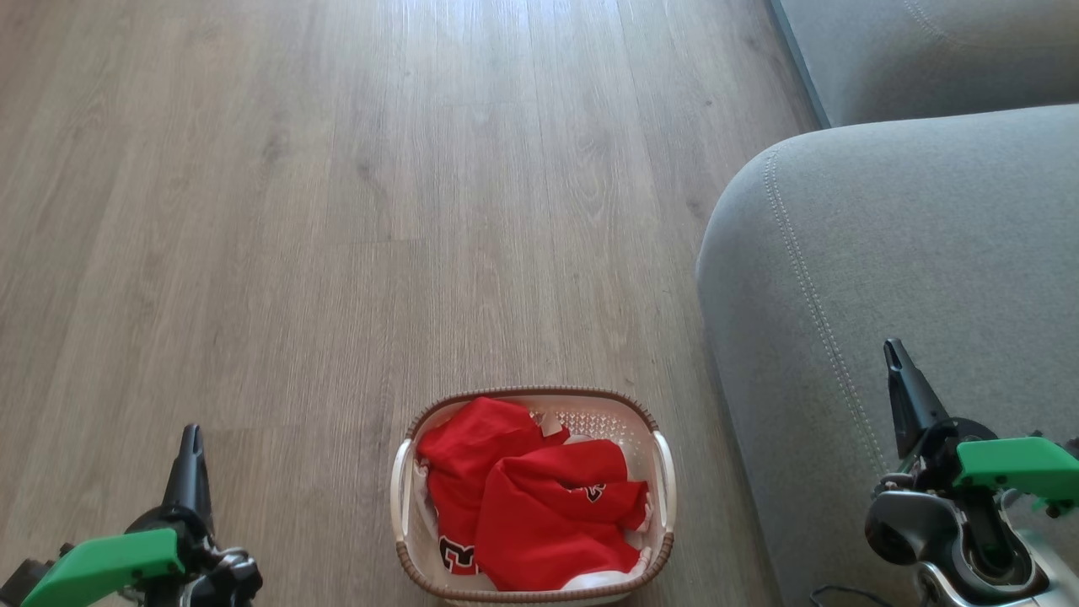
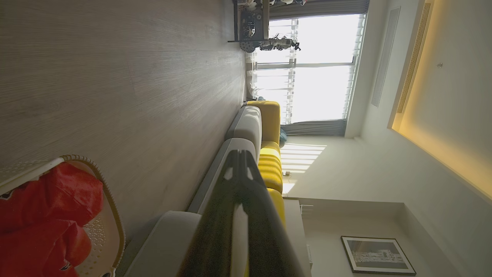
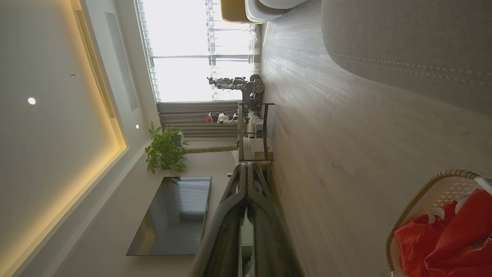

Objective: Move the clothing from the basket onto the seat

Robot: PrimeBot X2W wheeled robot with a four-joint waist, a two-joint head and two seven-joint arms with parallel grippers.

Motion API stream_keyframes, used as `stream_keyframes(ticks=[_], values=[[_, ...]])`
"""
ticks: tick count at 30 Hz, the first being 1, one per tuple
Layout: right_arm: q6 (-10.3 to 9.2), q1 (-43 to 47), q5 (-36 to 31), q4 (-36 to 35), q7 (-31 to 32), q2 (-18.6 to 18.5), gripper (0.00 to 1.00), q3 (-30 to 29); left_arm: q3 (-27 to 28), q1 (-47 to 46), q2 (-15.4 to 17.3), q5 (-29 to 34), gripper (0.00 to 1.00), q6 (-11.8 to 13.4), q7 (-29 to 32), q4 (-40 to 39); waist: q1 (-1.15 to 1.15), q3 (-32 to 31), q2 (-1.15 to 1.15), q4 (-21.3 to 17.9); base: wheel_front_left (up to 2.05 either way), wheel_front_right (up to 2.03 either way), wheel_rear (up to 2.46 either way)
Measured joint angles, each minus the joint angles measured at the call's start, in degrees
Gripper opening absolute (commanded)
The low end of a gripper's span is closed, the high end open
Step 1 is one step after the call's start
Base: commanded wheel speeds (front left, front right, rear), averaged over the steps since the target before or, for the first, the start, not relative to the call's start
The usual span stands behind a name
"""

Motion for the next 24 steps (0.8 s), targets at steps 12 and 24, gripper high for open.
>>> stream_keyframes(ticks=[12, 24], values=[[0.0, 0.0, 0.0, 0.0, 0.0, 0.0, 0.0, 0.0, 0.0, 0.0, 0.0, 0.0, 0.0, 0.0, 0.0, 0.0, 0.0, 0.0, 0.0, 0.0, 0.0, 0.0, 0.0], [0.0, 0.0, 0.0, 0.0, 0.0, 0.0, 0.0, 0.0, 0.0, 0.0, 0.0, 0.0, 0.0, 0.0, 0.0, 0.0, 0.0, 0.0, 0.0, 0.0, 0.0, 0.0, 0.0]])
